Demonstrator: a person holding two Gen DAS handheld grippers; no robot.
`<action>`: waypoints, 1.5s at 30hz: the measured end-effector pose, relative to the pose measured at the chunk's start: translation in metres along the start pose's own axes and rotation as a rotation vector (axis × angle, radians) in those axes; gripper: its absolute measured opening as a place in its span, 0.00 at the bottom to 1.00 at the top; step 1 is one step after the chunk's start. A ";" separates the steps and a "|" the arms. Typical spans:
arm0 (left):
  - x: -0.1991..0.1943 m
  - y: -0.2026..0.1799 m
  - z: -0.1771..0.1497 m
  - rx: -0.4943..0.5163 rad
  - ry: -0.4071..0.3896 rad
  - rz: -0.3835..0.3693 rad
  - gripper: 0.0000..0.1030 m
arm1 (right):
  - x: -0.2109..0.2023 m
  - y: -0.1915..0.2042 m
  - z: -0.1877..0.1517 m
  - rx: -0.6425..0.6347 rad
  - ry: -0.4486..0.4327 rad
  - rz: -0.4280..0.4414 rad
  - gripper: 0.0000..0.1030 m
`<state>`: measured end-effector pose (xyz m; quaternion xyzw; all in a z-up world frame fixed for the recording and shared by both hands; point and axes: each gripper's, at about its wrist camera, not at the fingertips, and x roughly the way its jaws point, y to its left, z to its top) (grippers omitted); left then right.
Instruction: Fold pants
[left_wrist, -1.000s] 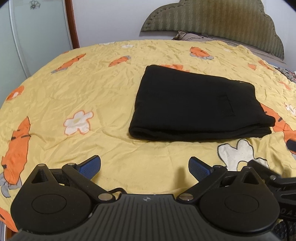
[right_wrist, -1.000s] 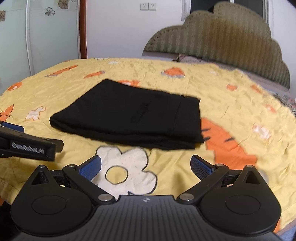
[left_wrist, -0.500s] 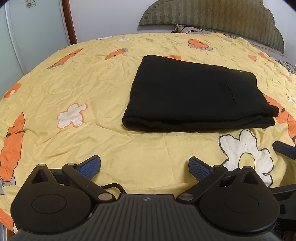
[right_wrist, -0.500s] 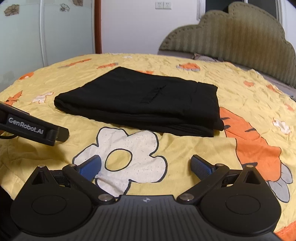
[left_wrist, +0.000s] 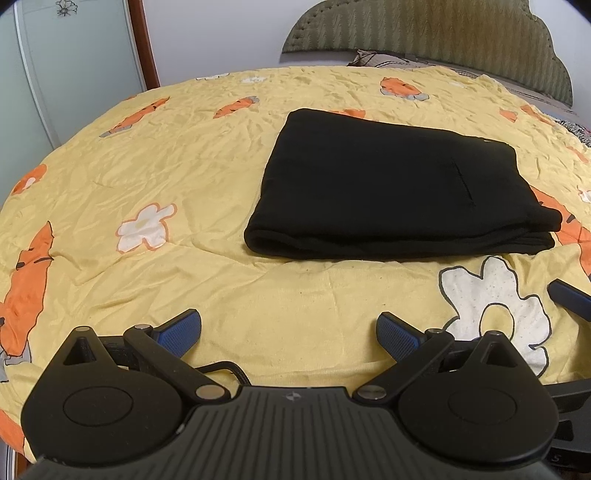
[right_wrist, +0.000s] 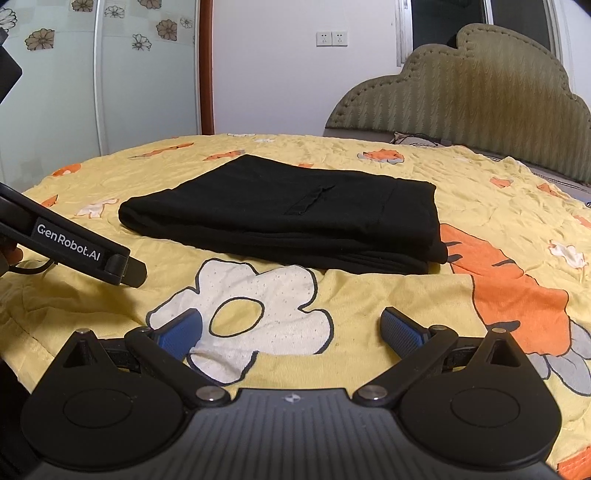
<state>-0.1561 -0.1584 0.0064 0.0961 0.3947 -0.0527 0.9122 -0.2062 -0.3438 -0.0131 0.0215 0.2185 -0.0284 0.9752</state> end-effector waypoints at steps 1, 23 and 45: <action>0.000 0.000 0.000 0.002 -0.001 0.000 1.00 | 0.000 0.000 0.000 0.000 0.000 -0.001 1.00; 0.001 0.000 -0.002 -0.004 0.007 -0.004 1.00 | 0.000 0.002 -0.001 0.003 -0.001 -0.008 1.00; 0.001 -0.003 -0.003 0.009 -0.002 0.001 1.00 | 0.000 0.002 -0.001 0.003 -0.001 -0.008 1.00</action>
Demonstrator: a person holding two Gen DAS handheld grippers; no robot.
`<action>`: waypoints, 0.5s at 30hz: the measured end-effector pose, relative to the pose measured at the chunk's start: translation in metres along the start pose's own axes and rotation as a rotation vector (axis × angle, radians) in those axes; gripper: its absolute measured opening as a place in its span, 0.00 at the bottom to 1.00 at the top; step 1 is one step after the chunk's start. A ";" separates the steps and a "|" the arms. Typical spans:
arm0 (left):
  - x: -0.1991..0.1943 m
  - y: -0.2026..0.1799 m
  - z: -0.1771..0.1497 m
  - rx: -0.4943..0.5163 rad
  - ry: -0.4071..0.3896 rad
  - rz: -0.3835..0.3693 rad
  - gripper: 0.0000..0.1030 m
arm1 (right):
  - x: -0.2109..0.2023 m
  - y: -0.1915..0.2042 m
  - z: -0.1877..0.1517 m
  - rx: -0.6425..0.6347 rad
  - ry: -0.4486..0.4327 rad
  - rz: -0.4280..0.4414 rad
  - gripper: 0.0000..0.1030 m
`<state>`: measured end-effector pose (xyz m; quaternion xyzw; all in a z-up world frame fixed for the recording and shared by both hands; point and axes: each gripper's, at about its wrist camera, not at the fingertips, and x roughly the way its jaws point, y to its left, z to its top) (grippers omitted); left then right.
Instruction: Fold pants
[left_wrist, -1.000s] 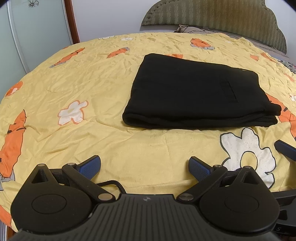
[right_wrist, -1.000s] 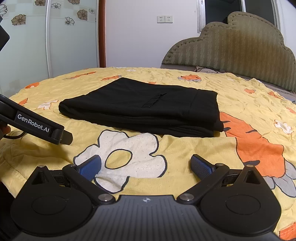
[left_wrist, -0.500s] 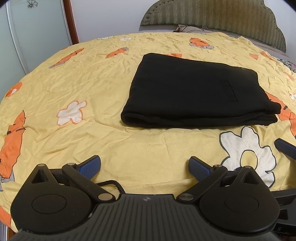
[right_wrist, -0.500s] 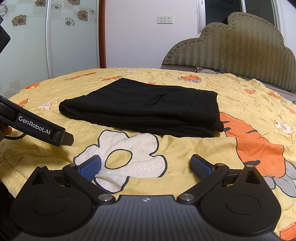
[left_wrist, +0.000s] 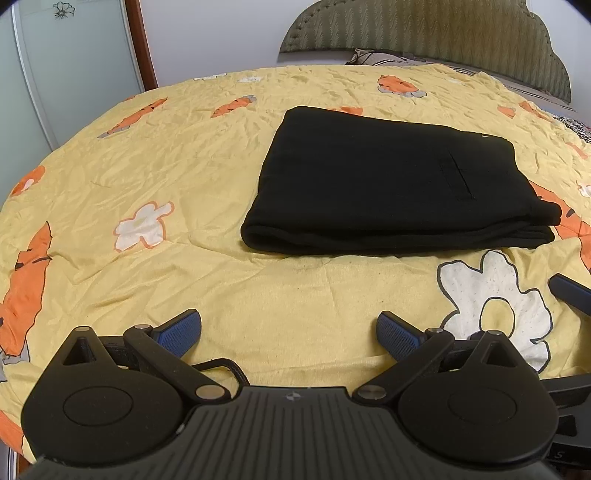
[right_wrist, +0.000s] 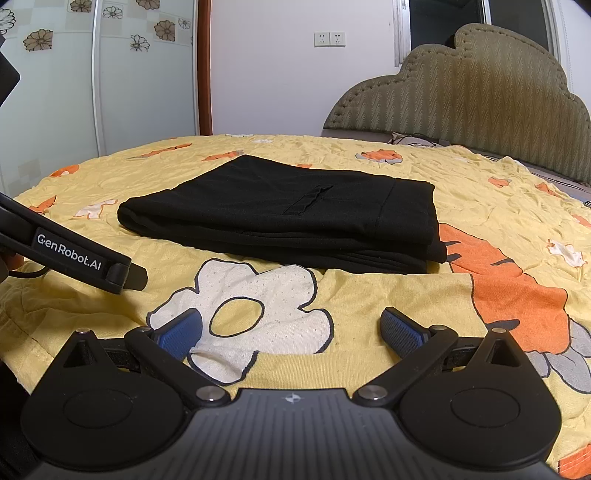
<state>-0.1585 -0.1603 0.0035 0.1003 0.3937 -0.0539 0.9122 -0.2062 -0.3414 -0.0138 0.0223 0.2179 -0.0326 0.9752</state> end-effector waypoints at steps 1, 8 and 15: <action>0.000 0.000 0.000 0.000 0.000 0.000 1.00 | 0.000 0.000 0.000 0.000 0.000 0.000 1.00; 0.000 0.000 0.000 0.000 0.000 0.000 1.00 | 0.000 0.000 0.000 0.000 0.000 0.000 1.00; 0.000 -0.001 0.000 0.000 0.001 -0.003 1.00 | 0.001 0.000 0.000 -0.002 0.003 0.003 1.00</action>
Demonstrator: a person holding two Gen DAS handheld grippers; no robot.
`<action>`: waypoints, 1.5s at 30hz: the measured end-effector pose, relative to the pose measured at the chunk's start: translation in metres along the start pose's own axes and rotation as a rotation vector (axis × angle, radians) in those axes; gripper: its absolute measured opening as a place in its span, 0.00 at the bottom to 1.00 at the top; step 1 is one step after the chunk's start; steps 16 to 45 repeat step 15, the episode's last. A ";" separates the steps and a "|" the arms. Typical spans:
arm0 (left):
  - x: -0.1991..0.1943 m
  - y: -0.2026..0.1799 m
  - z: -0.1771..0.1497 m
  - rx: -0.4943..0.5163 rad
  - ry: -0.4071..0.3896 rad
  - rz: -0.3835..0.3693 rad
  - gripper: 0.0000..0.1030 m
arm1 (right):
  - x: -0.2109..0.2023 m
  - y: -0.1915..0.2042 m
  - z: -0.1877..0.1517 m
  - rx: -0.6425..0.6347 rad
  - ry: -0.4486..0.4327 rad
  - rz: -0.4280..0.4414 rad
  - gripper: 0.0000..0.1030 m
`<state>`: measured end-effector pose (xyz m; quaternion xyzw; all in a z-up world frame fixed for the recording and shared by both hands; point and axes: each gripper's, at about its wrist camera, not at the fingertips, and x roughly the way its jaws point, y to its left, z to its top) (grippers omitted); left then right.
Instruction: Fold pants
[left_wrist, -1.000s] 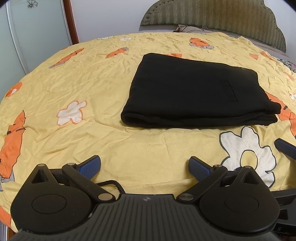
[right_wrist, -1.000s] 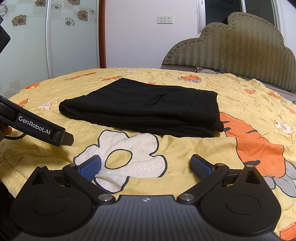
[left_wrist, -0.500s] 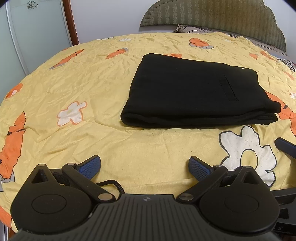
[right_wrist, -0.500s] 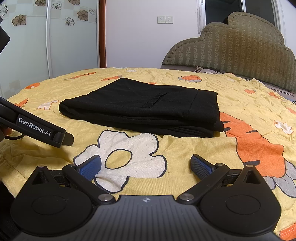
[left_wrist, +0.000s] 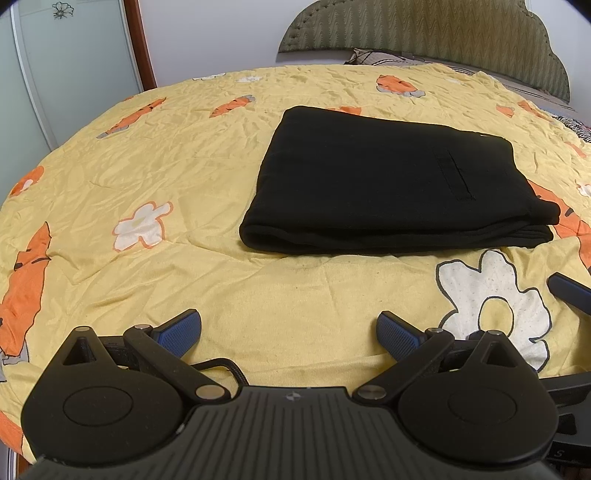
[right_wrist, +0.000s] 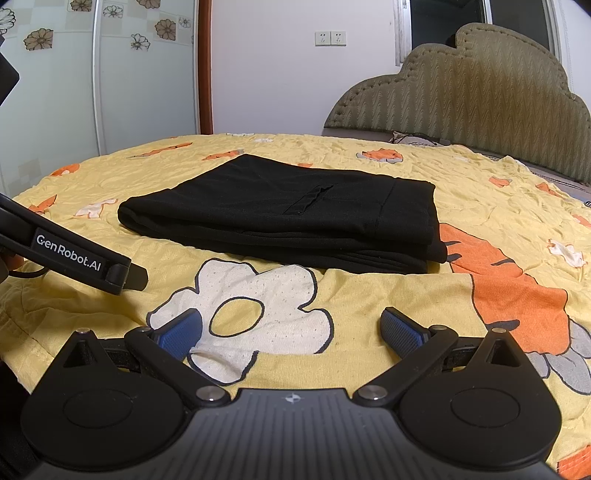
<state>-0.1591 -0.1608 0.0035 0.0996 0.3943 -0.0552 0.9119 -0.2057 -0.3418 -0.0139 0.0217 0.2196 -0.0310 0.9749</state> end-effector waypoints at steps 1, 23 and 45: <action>0.000 0.000 0.000 0.001 0.000 -0.001 1.00 | 0.000 0.000 0.000 -0.001 0.000 0.001 1.00; -0.006 0.006 0.009 0.000 -0.011 -0.049 0.99 | 0.002 0.001 0.014 -0.024 0.083 0.006 1.00; -0.006 0.006 0.009 0.000 -0.011 -0.049 0.99 | 0.002 0.001 0.014 -0.024 0.083 0.006 1.00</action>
